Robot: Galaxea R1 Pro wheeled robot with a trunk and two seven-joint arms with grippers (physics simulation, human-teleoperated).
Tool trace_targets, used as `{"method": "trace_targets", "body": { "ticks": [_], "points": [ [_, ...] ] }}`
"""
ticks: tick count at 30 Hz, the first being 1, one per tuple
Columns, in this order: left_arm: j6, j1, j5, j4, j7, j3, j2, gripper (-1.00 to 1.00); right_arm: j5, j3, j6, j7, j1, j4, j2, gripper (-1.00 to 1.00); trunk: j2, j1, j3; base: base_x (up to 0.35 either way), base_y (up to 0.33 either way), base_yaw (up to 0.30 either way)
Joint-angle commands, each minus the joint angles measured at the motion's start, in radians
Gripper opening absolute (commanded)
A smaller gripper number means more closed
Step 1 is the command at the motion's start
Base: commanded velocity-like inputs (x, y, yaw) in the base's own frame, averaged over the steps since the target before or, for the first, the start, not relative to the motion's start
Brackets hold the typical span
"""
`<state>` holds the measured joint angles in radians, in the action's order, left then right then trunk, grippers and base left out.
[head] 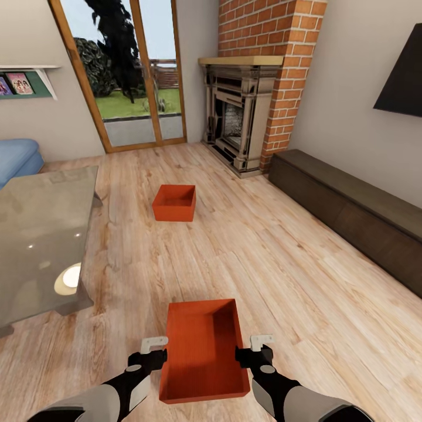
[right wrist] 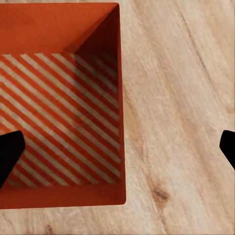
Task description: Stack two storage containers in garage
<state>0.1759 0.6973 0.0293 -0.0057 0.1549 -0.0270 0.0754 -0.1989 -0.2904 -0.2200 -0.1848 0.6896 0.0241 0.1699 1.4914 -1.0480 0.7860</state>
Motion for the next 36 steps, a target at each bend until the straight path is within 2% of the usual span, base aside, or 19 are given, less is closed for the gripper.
{"method": "trace_targets", "body": {
  "ticks": [1,36],
  "points": [
    [0.004,0.001,0.003,0.001,0.002,-0.002,0.0,1.0,-0.01,-0.009,-0.004,-0.003,0.001,-0.001,0.0,1.0,0.008,-0.004,0.004,0.0,0.0,0.0],
    [0.005,0.001,0.011,0.0,-0.009,-0.002,-0.006,1.0,-0.01,-0.009,-0.004,-0.003,0.001,-0.001,0.0,1.0,0.253,-0.138,0.114,0.0,0.0,0.0]
  ]
}}
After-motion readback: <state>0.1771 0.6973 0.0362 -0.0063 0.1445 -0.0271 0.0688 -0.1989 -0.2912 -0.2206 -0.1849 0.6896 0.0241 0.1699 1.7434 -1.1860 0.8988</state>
